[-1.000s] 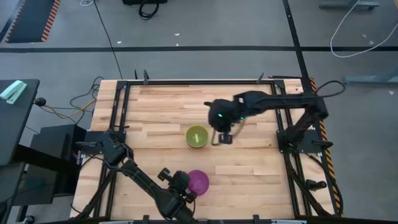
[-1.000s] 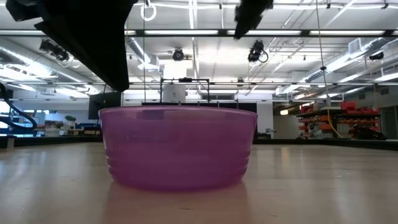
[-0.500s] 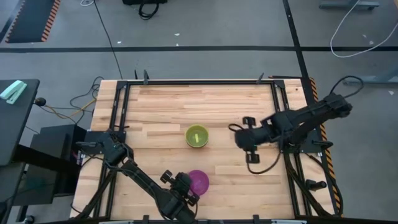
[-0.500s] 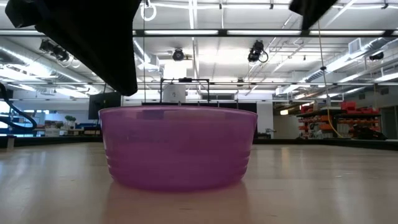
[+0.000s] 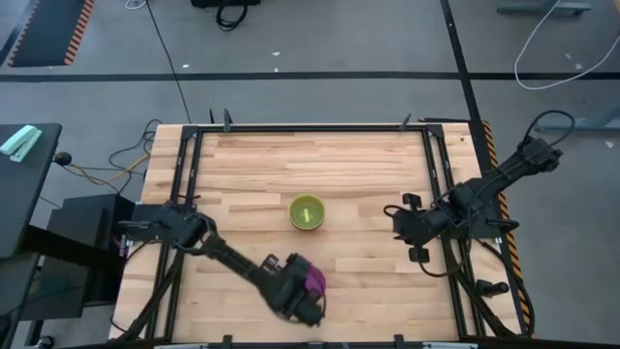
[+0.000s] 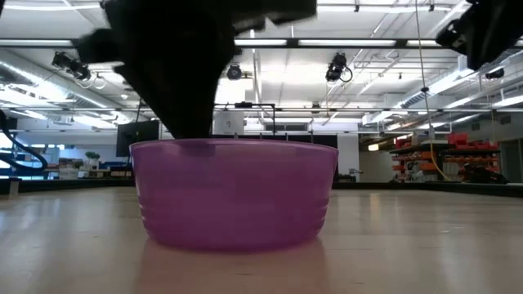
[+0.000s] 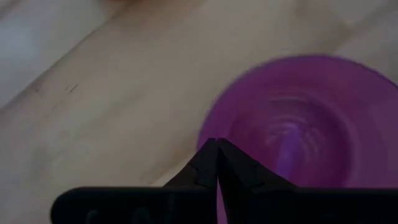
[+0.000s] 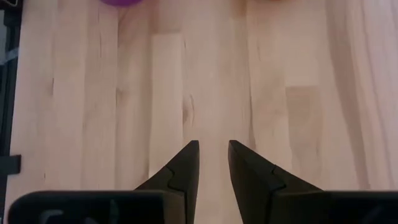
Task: Nest bowls inside each other
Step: Stack the purple bowl on top of the green bowl
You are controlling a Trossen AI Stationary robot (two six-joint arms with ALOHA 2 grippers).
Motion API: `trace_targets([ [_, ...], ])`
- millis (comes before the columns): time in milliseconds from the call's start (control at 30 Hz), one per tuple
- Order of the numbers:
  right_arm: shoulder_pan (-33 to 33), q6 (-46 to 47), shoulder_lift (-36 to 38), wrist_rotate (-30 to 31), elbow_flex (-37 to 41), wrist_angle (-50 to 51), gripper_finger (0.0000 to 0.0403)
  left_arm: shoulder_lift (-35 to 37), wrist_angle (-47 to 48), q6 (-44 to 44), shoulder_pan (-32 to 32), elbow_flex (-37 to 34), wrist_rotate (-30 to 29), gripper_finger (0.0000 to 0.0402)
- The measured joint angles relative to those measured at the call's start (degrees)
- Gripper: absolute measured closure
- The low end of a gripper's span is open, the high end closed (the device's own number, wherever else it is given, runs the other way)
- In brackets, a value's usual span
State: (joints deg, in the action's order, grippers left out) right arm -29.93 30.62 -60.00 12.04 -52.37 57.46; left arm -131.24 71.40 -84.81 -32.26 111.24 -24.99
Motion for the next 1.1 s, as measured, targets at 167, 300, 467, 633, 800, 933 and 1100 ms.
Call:
trace_targets([
  [167, -1.3, 1.4, 0.1, -0.1, 1.9, 0.0, 0.0309, 0.4, 0.0, 3.8, 4.2, 0.0, 6.2, 0.0376],
  [300, -1.5, 1.4, -0.2, -0.1, 2.0, -0.2, 0.0309, 2.1, -0.2, 5.5, 5.8, 0.0, 7.1, 0.0367],
  [467, -1.5, 1.7, -0.2, -0.1, 2.0, -0.5, 0.0309, 3.7, 0.3, 5.5, 5.8, 0.1, 7.4, 0.0362],
  [633, -1.5, 2.4, -0.2, -0.1, 2.0, -0.5, 0.0309, 3.6, 3.6, 4.5, 7.4, 0.1, 15.9, 0.0368],
  [800, -1.5, 2.4, -0.2, -0.1, 2.0, -0.5, 0.0309, 3.6, 2.8, 5.9, 9.3, 0.2, 16.2, 0.0362],
  [933, -1.5, 2.3, -0.2, -0.1, 2.0, -0.5, 0.0309, 3.6, 2.6, 6.1, 10.5, 0.2, 17.9, 0.0352],
  [1100, -1.5, 2.3, -0.2, -0.1, 2.0, -0.4, 0.0309, 3.6, 2.4, 7.1, 11.5, 0.2, 20.1, 0.0339],
])
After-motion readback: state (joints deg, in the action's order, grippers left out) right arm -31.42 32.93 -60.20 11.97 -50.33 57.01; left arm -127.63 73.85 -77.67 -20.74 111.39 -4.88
